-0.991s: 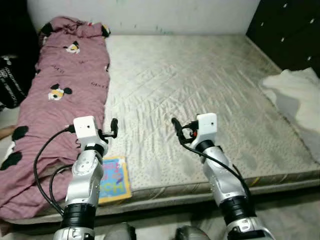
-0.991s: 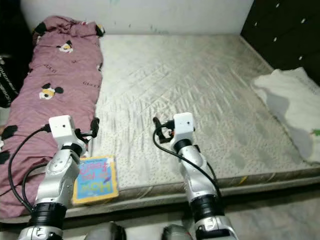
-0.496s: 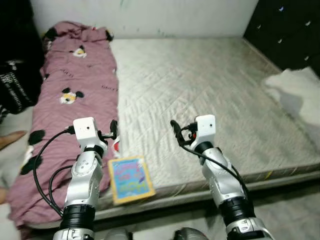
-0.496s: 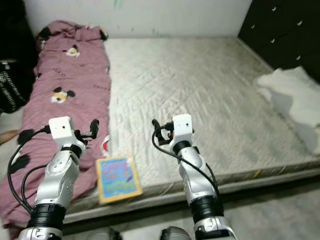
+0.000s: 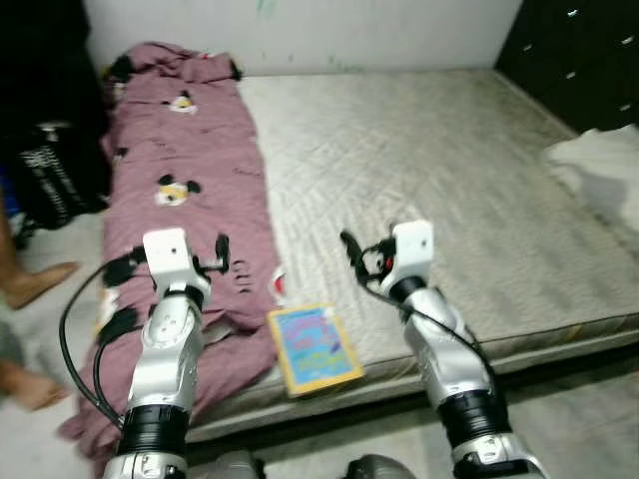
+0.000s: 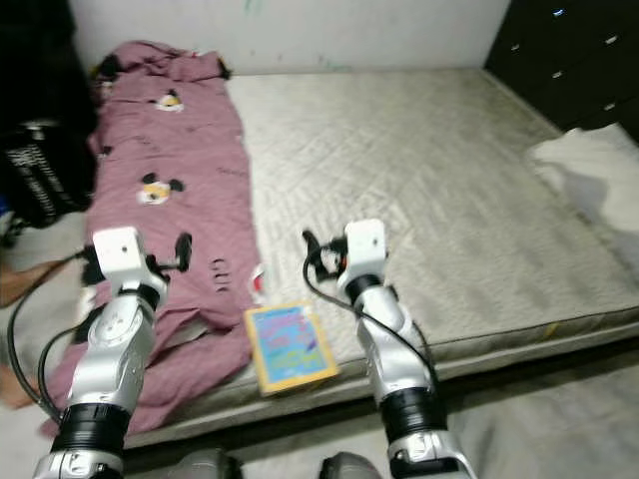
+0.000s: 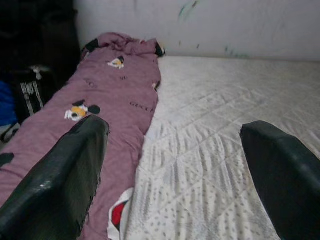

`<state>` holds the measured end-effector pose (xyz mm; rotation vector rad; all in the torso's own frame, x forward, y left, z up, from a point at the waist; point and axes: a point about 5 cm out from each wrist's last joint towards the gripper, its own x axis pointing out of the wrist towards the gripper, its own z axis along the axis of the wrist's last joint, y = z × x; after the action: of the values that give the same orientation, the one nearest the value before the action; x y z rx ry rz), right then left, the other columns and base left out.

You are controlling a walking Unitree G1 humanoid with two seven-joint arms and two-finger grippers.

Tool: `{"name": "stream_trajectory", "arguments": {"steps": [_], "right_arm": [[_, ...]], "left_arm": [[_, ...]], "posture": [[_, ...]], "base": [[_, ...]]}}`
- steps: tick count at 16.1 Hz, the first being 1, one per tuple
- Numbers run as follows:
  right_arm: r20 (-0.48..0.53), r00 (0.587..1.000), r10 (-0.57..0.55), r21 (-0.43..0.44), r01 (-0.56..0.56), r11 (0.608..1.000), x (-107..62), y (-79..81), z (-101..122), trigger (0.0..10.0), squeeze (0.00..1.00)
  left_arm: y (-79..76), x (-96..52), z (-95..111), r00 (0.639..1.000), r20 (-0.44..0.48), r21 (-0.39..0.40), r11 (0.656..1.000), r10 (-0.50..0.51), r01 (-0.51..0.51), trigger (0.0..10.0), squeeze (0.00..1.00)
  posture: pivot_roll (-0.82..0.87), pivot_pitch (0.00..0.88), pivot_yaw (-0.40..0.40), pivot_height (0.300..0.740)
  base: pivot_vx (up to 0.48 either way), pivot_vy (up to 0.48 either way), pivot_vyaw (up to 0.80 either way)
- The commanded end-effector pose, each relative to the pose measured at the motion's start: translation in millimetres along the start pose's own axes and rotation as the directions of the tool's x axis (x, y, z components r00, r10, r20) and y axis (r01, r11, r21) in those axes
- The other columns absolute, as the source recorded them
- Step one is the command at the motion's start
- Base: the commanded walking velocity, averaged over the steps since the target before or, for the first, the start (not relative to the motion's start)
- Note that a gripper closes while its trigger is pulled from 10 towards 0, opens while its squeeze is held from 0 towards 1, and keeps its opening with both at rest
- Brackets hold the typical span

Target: Clean up the room

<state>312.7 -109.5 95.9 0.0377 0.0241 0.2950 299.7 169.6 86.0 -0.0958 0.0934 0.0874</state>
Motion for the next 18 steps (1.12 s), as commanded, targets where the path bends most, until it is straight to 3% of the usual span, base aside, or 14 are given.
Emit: {"name": "stream_trajectory", "arguments": {"steps": [1,6,10,14,18], "right_arm": [[-0.008,1.000,-0.022,0.004,0.022,1.000,-2.2,-8.3,1,10.0,0.00],[0.016,1.000,-0.009,0.036,0.009,0.999,-1.1,-1.4,8,10.0,0.00],[0.008,1.000,-0.023,0.029,0.023,0.999,-4.2,-2.8,7,10.0,0.00],[0.020,1.000,-0.024,0.034,0.024,0.999,-5.8,-0.3,10,10.0,0.00],[0.013,0.999,-0.033,0.033,0.032,0.999,-6.6,0.3,9,10.0,0.00]], "left_arm": [[-8.3,0.4,4,1.000,0.017,0.016,1.000,-0.012,0.011,10.0,0.00],[-12.1,-1.1,7,0.999,0.022,0.023,0.999,-0.035,0.035,10.0,0.00],[-16.7,-5.3,9,1.000,0.019,-0.011,1.000,-0.023,0.023,10.0,0.00],[-19.6,-6.5,9,0.999,0.015,-0.013,0.999,-0.046,0.046,10.0,0.00],[-22.3,-8.3,10,0.998,0.009,-0.028,0.998,-0.064,0.064,10.0,0.00]], "posture": [[0.00,0.000,-0.042,0.740],[0.00,0.000,-0.042,0.740],[0.01,0.000,-0.040,0.740],[0.01,0.000,-0.040,0.740],[0.01,0.000,-0.039,0.740]], "base": [[0.000,0.000,0.00],[0.000,0.000,0.00],[0.000,0.000,-0.73],[0.000,0.000,0.00],[0.000,0.000,-0.80]]}}
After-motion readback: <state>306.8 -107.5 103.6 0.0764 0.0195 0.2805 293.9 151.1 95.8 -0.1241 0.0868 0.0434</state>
